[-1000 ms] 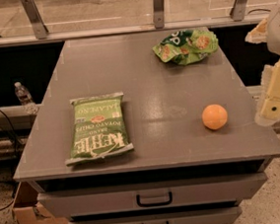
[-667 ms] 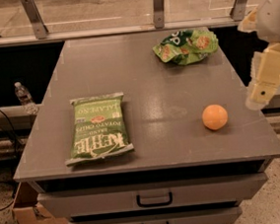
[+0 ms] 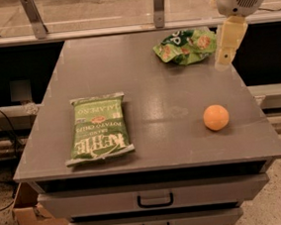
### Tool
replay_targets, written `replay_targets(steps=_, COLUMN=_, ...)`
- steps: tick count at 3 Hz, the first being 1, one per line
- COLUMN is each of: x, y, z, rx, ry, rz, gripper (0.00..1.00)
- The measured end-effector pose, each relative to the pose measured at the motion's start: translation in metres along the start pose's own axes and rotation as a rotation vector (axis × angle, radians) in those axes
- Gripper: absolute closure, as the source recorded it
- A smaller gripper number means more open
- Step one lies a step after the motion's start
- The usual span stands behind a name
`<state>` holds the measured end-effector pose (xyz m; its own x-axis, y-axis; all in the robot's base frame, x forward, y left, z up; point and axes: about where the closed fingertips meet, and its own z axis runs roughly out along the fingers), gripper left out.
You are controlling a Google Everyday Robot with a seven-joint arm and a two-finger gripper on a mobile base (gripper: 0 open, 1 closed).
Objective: Move green rice chip bag near green jalapeno chip bag
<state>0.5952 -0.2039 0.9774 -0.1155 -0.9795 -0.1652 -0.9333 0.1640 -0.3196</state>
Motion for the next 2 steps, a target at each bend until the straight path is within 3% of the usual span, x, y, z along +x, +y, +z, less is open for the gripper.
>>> replay_targets(steps=2, x=-0.002, y=-0.07, z=0.069, rx=0.047, ry=0.102, rz=-0.018, gripper=0.0)
